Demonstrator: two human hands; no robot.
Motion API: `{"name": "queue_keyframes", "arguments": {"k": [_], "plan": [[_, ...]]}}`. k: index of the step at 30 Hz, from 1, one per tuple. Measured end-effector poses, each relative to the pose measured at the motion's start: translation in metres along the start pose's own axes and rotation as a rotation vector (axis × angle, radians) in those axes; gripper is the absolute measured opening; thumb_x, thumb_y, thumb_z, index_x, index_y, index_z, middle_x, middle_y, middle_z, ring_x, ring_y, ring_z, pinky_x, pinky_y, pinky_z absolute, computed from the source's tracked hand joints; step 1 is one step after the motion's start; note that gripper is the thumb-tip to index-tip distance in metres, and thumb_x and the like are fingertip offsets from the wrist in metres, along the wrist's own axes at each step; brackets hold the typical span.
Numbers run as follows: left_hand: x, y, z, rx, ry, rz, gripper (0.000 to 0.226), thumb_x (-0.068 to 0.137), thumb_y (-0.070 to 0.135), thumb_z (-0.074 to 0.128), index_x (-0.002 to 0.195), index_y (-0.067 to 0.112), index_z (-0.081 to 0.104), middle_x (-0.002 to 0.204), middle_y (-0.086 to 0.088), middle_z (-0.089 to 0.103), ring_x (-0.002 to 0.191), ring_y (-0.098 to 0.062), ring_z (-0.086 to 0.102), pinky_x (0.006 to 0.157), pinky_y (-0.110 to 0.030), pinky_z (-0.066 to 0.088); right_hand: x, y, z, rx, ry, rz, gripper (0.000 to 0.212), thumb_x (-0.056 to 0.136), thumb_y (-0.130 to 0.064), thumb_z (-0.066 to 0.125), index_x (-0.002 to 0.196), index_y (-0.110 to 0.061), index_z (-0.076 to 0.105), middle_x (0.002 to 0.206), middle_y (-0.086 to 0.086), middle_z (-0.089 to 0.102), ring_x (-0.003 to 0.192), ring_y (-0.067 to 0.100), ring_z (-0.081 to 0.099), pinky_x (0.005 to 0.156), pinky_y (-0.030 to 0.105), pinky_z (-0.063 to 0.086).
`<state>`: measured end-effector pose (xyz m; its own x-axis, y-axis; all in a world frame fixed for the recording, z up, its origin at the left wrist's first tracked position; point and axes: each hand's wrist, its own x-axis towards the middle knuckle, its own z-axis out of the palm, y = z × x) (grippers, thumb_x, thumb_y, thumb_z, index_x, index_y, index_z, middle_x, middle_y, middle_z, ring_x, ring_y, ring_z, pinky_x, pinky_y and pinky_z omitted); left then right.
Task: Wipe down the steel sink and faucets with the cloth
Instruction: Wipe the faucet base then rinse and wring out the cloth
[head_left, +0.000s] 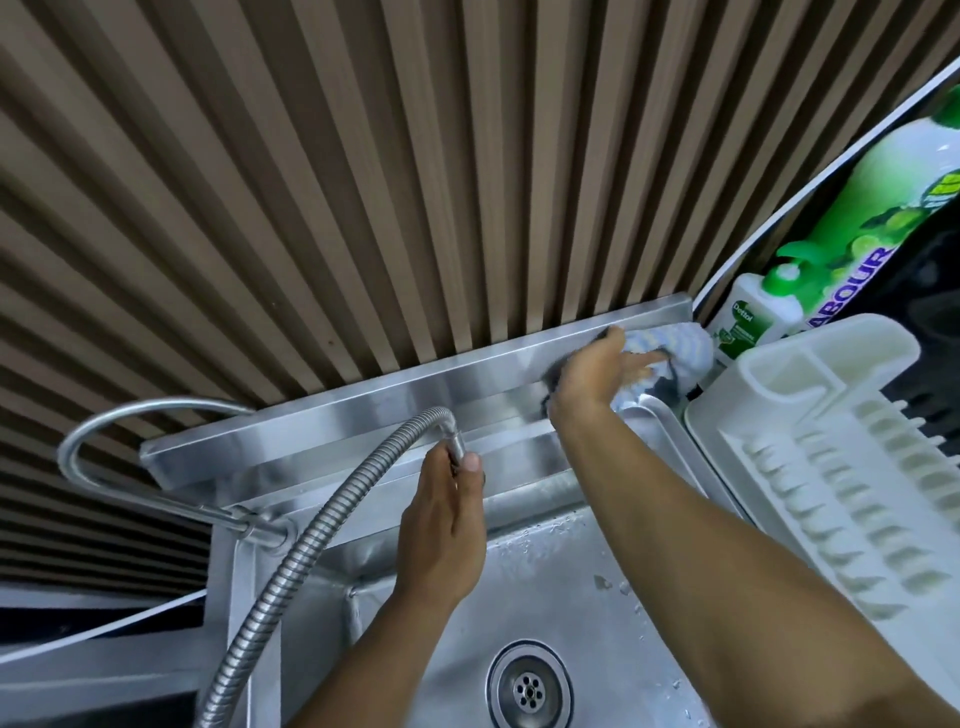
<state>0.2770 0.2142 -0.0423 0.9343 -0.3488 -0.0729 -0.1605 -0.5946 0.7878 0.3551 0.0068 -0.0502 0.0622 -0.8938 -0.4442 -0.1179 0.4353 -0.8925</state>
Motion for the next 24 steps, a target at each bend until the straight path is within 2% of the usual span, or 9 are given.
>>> {"name": "queue_keyframes", "arguments": {"k": [2, 5, 6, 10, 12, 14, 17, 20, 24], "plan": [[0.0, -0.001, 0.0, 0.003, -0.008, 0.0, 0.063, 0.083, 0.078, 0.005, 0.104, 0.033, 0.044, 0.1, 0.016, 0.059, 0.091, -0.017, 0.058, 0.077, -0.038, 0.042, 0.005, 0.004, -0.011, -0.129, -0.05, -0.307, 0.063, 0.106, -0.028, 0.037, 0.16, -0.011, 0.009, 0.167, 0.016, -0.008, 0.154, 0.033, -0.003, 0.124, 0.047, 0.007], [0.001, -0.003, 0.0, 0.002, 0.0, 0.005, 0.06, 0.084, 0.077, 0.007, 0.102, 0.032, 0.043, 0.097, 0.015, 0.058, 0.087, -0.017, 0.058, 0.073, -0.036, 0.039, 0.01, 0.047, -0.037, -0.422, -0.223, -0.857, 0.057, 0.103, -0.015, 0.037, 0.157, -0.004, 0.021, 0.163, 0.028, -0.001, 0.148, 0.051, -0.011, 0.119, 0.028, -0.012], [0.001, -0.003, 0.001, 0.004, 0.008, 0.006, 0.059, 0.084, 0.077, 0.007, 0.101, 0.032, 0.043, 0.096, 0.014, 0.058, 0.087, -0.018, 0.057, 0.072, -0.036, 0.037, 0.011, 0.064, -0.048, -0.52, -0.322, -0.992, 0.058, 0.101, -0.013, 0.035, 0.157, -0.006, 0.022, 0.163, 0.028, 0.001, 0.147, 0.054, -0.01, 0.12, 0.028, -0.011], [0.002, -0.003, 0.002, -0.011, 0.024, 0.01, 0.055, 0.086, 0.075, 0.01, 0.098, 0.031, 0.042, 0.092, 0.014, 0.056, 0.086, -0.018, 0.054, 0.071, -0.035, 0.034, 0.01, 0.117, -0.083, -1.052, -0.591, -1.378, 0.061, 0.095, -0.019, 0.049, 0.154, -0.024, 0.032, 0.163, 0.021, 0.021, 0.15, 0.048, 0.009, 0.119, 0.06, 0.018], [0.002, -0.003, 0.002, -0.014, 0.022, 0.004, 0.053, 0.087, 0.075, 0.01, 0.097, 0.034, 0.041, 0.092, 0.016, 0.056, 0.083, -0.013, 0.052, 0.071, -0.034, 0.033, 0.002, 0.122, -0.088, -1.222, -0.607, -1.364, 0.048, 0.097, -0.029, 0.051, 0.145, -0.031, 0.047, 0.157, 0.018, 0.036, 0.151, 0.042, 0.017, 0.119, 0.062, 0.017], [0.001, -0.002, 0.002, -0.022, 0.018, 0.004, 0.053, 0.086, 0.075, 0.01, 0.098, 0.035, 0.042, 0.093, 0.016, 0.056, 0.082, -0.01, 0.05, 0.072, -0.033, 0.033, -0.004, 0.119, -0.093, -1.28, -0.656, -1.307, 0.043, 0.1, -0.042, 0.039, 0.141, -0.036, 0.053, 0.16, 0.015, 0.032, 0.152, 0.036, 0.017, 0.121, 0.059, 0.013], [0.0, 0.0, 0.0, -0.026, 0.001, -0.002, 0.054, 0.086, 0.076, 0.01, 0.102, 0.036, 0.043, 0.097, 0.016, 0.057, 0.087, -0.013, 0.052, 0.074, -0.035, 0.036, -0.015, 0.109, -0.092, -1.252, -0.606, -1.257, 0.044, 0.098, -0.053, 0.035, 0.116, -0.033, 0.07, 0.15, 0.019, 0.045, 0.142, 0.038, 0.037, 0.111, 0.059, 0.027], [-0.001, 0.001, -0.001, -0.013, -0.012, -0.016, 0.051, 0.085, 0.076, 0.01, 0.101, 0.039, 0.041, 0.094, 0.018, 0.057, 0.086, -0.015, 0.053, 0.075, -0.035, 0.036, -0.03, 0.104, -0.072, -1.215, -0.515, -1.211, 0.028, 0.095, -0.044, 0.043, 0.106, -0.028, 0.063, 0.132, 0.017, 0.056, 0.125, 0.04, 0.048, 0.096, 0.055, 0.039], [-0.001, 0.0, -0.002, -0.01, -0.014, -0.018, 0.056, 0.084, 0.077, 0.011, 0.101, 0.033, 0.041, 0.094, 0.013, 0.057, 0.089, -0.02, 0.055, 0.076, -0.038, 0.039, -0.035, 0.115, -0.072, -1.122, -0.612, -1.272, 0.021, 0.09, -0.034, 0.058, 0.109, -0.026, 0.063, 0.13, 0.011, 0.056, 0.126, 0.037, 0.047, 0.099, 0.051, 0.039]]}}
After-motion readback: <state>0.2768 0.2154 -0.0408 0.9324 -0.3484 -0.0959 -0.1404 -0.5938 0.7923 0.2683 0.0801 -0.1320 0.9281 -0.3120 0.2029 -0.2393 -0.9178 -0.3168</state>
